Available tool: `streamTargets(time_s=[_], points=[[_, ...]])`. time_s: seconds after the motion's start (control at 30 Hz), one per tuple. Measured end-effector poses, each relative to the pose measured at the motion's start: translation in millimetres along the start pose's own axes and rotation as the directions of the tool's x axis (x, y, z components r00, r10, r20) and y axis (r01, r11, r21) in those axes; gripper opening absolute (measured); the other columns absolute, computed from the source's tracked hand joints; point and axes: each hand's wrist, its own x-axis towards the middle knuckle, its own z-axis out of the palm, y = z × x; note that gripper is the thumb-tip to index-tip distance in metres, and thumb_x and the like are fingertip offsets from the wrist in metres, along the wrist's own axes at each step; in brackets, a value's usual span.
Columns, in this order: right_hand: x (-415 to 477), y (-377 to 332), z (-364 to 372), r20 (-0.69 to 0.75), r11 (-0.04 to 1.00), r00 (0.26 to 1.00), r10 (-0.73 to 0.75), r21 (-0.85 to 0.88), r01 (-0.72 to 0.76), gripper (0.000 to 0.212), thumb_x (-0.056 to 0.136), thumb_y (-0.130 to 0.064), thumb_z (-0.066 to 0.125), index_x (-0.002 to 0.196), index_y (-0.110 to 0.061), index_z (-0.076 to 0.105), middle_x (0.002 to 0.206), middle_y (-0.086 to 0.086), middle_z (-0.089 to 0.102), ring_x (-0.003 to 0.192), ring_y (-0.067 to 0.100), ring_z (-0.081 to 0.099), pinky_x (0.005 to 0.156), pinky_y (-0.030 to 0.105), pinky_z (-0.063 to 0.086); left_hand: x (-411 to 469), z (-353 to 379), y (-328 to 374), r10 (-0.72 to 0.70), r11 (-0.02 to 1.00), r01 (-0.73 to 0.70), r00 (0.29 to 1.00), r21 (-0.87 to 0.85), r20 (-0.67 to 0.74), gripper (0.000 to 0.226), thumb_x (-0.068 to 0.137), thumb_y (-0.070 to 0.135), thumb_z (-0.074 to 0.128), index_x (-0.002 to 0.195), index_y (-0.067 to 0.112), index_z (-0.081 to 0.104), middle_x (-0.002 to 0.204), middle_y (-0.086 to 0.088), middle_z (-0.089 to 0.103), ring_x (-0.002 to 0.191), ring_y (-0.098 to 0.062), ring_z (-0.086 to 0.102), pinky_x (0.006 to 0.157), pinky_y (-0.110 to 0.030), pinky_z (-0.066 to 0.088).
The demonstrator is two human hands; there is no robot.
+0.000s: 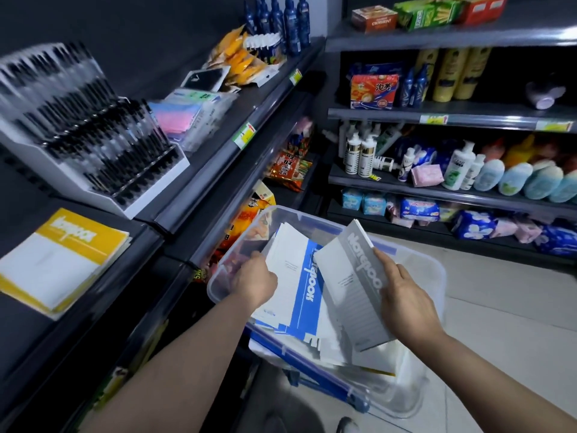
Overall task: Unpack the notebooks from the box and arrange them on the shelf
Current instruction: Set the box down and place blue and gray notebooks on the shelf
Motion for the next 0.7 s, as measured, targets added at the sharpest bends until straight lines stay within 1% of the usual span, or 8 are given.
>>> streamTargets(time_s=[0.07,0.13,0.2,0.27,0.37,0.47,0.6,0.7], points=[[2.4,0.1,0.0,-0.009,1.000,1.000,-0.020,0.022,0.020,0.076,0.088,-0.004,0.042,0.150,-0.036,0.013,0.142,0.004,0.042,0.098,0.033,0.061,0.076,0.040,0.052,-4.1,-15.2,-0.3,-0.057,0.998,0.055,0.995,-0.027,-0.079,0.026,0.088,0.014,0.046,0.114,0.011,0.044,0.096,-0.010,0.065,0.088,-0.031,0.065,0.067,-0.034,0.047],[4.3,-0.3,-0.5,-0.014,0.998,0.999,-0.039,0.039,0.039,0.075,0.088,-0.003,0.042,0.151,-0.035,0.014,0.141,0.005,0.043,0.101,0.033,0.060,0.075,0.039,0.051,-4.0,-27.6,-3.7,-0.102,0.993,0.093,0.985,-0.068,-0.136,0.030,0.087,0.012,0.044,0.117,0.009,0.042,0.103,-0.014,0.066,0.096,-0.036,0.064,0.074,-0.038,0.051],[7.3,-0.6,-0.7,-0.022,0.998,0.999,-0.035,0.058,0.037,0.075,0.088,-0.003,0.041,0.150,-0.035,0.015,0.141,0.006,0.043,0.104,0.033,0.059,0.076,0.039,0.050,-6.0,-39.5,-7.0,-0.126,0.989,0.110,0.978,-0.100,-0.167,0.036,0.087,0.009,0.044,0.123,0.008,0.043,0.112,-0.017,0.066,0.104,-0.039,0.062,0.080,-0.040,0.050],[9.4,-2.0,-0.3,-0.026,0.997,0.999,-0.034,0.063,0.036,0.074,0.088,-0.004,0.040,0.150,-0.035,0.014,0.141,0.006,0.043,0.108,0.033,0.057,0.078,0.040,0.051,-7.9,-45.8,-11.2,-0.144,0.982,0.119,0.976,-0.149,-0.166,0.045,0.088,0.008,0.044,0.132,0.014,0.040,0.115,-0.014,0.065,0.106,-0.038,0.061,0.083,-0.040,0.050],[11.0,-5.3,2.1,-0.009,0.997,0.999,-0.033,0.065,0.034,0.075,0.088,-0.004,0.040,0.151,-0.036,0.012,0.140,0.006,0.043,0.108,0.034,0.057,0.077,0.039,0.050,-11.0,-45.3,-12.1,-0.123,0.958,0.091,0.987,-0.272,-0.105,0.051,0.086,0.012,0.044,0.134,0.026,0.043,0.119,-0.004,0.066,0.105,-0.032,0.062,0.088,-0.039,0.051],[11.1,-4.0,0.7,-0.041,1.000,0.999,-0.015,0.012,0.015,0.079,0.086,-0.002,0.041,0.151,-0.035,0.011,0.132,0.007,0.046,0.101,0.032,0.058,0.067,0.036,0.047,-12.5,-27.2,-1.9,-0.056,0.928,0.049,0.998,-0.368,-0.007,0.050,0.085,0.014,0.042,0.130,0.037,0.046,0.113,0.005,0.068,0.102,-0.027,0.064,0.092,-0.045,0.053],[8.8,10.8,-10.6,-0.097,0.998,0.994,0.045,-0.046,-0.050,0.081,0.085,-0.002,0.042,0.151,-0.035,0.009,0.127,0.007,0.045,0.098,0.035,0.058,0.068,0.038,0.046,-12.4,16.7,9.0,-0.044,0.916,0.092,0.991,-0.392,0.129,0.055,0.091,0.005,0.039,0.138,0.032,0.042,0.118,0.001,0.066,0.100,-0.026,0.064,0.085,-0.040,0.056],[8.1,16.7,-15.0,-0.089,0.992,0.990,0.105,-0.056,-0.110,0.081,0.085,-0.002,0.041,0.151,-0.036,0.009,0.132,0.007,0.043,0.102,0.035,0.058,0.068,0.035,0.041,-9.7,44.4,10.7,-0.086,0.954,0.147,0.969,-0.261,0.233,0.061,0.091,0.003,0.040,0.149,0.020,0.027,0.135,-0.008,0.055,0.119,-0.032,0.054,0.097,-0.039,0.049]])
